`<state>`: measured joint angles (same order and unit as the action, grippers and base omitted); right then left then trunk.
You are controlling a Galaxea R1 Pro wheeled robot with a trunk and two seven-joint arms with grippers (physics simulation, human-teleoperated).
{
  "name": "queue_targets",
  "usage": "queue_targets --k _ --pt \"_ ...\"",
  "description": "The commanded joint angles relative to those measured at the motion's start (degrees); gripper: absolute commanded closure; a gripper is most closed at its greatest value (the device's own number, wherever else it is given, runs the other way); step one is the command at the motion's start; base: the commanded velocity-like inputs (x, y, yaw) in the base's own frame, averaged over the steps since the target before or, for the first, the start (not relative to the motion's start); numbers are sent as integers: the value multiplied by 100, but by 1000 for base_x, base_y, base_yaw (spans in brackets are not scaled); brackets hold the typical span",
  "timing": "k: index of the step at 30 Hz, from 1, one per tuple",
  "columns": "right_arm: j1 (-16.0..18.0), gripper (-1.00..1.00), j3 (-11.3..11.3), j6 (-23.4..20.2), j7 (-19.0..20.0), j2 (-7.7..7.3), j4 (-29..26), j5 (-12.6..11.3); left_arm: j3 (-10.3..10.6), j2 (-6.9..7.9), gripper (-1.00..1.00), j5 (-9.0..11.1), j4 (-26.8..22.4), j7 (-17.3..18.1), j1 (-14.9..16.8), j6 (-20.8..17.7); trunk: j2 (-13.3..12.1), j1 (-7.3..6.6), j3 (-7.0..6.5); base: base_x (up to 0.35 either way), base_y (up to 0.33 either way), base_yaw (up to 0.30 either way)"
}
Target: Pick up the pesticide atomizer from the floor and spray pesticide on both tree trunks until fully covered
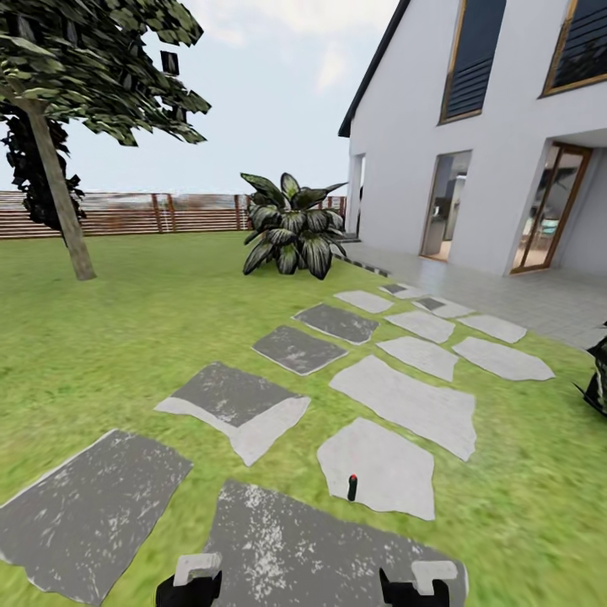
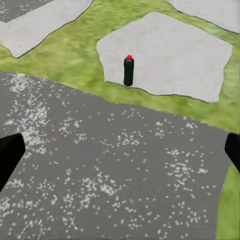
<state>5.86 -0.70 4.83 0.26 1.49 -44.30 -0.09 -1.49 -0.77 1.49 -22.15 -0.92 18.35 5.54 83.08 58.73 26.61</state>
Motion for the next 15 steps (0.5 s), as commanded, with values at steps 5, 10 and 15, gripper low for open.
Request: queue_targets --k 5,10,15 --pt "0 -100 0 0 0 0 0 1 0 -2 -100 0 0 -4 2 1 0 0 0 279 -168 0" --pt "2 -100 0 0 0 0 0 0 0 -6 -100 0 0 -4 -2 6 0 0 0 239 -211 0" --pt "3 -100 0 0 0 0 0 0 0 -10 -100 0 0 -2 2 8 0 0 0 225 -226 0"
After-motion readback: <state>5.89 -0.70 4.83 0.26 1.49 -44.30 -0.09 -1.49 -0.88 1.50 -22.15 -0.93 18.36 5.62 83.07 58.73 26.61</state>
